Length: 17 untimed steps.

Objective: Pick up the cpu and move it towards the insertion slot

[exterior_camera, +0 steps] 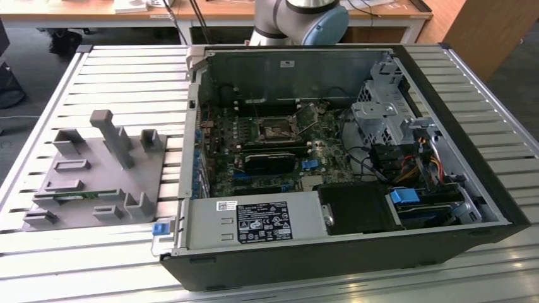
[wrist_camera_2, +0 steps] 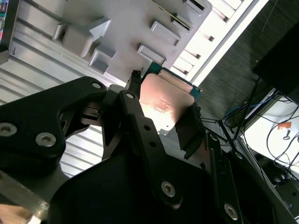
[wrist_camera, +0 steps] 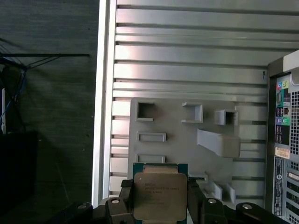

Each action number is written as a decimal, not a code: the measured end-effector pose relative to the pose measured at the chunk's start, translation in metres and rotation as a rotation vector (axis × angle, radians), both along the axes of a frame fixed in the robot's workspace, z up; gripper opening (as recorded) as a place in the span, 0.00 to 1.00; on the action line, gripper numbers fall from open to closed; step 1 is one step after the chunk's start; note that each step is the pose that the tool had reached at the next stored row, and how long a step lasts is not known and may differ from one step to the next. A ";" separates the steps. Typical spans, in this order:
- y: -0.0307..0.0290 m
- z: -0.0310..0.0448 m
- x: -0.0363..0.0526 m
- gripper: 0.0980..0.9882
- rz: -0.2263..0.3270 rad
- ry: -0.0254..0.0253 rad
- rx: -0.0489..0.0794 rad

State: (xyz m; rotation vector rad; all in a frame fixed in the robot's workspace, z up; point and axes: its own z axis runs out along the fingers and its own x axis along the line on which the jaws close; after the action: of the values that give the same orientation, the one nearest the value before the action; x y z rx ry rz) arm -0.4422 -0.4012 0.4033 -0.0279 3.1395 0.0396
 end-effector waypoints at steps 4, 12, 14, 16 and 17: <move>0.0000 -0.0001 0.0087 0.50 -0.001 -0.0002 0.000; 0.0001 -0.0001 0.0246 0.50 -0.001 -0.0002 0.000; 0.0000 -0.0001 0.0290 0.50 -0.001 -0.0002 0.000; 0.0000 -0.0001 0.0333 0.50 -0.001 -0.0002 0.000; 0.0000 -0.0001 0.0356 0.50 -0.001 -0.0002 0.000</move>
State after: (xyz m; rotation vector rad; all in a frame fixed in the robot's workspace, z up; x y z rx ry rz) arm -0.4066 -0.4012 0.4032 -0.0265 3.1393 0.0397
